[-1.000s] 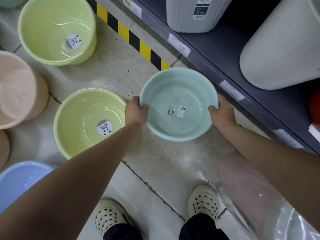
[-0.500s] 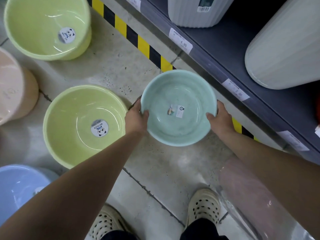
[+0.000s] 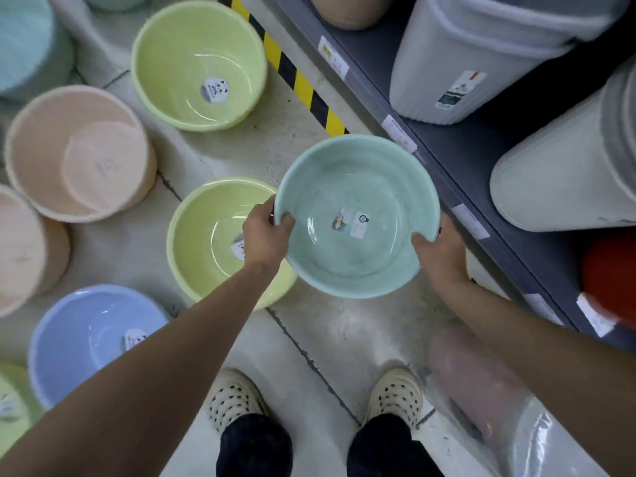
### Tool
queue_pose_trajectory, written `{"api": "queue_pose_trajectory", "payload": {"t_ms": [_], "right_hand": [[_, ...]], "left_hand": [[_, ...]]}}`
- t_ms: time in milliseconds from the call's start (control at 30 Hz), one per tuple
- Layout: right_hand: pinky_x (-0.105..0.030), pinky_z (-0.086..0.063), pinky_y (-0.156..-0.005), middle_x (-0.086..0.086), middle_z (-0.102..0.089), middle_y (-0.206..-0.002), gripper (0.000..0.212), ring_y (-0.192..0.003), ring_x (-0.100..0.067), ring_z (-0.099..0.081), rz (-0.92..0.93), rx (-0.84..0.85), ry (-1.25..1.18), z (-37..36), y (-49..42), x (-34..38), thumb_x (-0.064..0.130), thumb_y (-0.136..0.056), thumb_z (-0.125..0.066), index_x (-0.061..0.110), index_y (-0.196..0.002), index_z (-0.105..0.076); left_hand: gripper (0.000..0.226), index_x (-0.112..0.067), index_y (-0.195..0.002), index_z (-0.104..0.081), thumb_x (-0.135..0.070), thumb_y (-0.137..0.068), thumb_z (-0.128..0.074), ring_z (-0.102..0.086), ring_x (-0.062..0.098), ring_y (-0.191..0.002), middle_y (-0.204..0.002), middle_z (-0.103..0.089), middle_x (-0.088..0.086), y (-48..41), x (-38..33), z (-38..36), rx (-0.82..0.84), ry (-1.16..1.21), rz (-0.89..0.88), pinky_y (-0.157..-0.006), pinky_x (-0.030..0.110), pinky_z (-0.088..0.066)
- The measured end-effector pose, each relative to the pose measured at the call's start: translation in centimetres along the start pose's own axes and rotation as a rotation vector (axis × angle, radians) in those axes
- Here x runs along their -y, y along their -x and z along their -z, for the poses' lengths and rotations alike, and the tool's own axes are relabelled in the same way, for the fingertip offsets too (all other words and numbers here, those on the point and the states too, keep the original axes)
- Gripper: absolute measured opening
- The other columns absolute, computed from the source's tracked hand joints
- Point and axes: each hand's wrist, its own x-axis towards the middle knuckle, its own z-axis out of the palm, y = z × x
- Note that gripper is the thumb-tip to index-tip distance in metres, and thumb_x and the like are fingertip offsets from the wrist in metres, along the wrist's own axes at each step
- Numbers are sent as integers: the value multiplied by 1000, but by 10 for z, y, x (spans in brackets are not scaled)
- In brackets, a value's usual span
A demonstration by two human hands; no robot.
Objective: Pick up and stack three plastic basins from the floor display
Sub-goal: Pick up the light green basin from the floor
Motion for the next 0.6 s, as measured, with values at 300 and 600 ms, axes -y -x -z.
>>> {"api": "queue_pose_trajectory", "payload": {"t_ms": [300,600], "right_hand": [[-28,-45,-82,2,-65,-109,42,-102,-21,-61,135,217,156,-78,70,128,6,-90,-58,17,-131,-59],[-31,-48,-78,0,-63,-104,37,-91,-21,-61,-5,179,216,-141,68,120,15,-93,-64,11,-130,-60]], "left_hand": [[36,-17,-111,-74,-15,-78,-60,-65,21,-80,-92,-73,5,11,11,174,-107,2,162,-76,36,-56],[33,-13,-109,-74,-11,-78,-62,-67,29,-91,-102,-73,8,-3,71,195,-103,-70,173,-79,34,-53]]}}
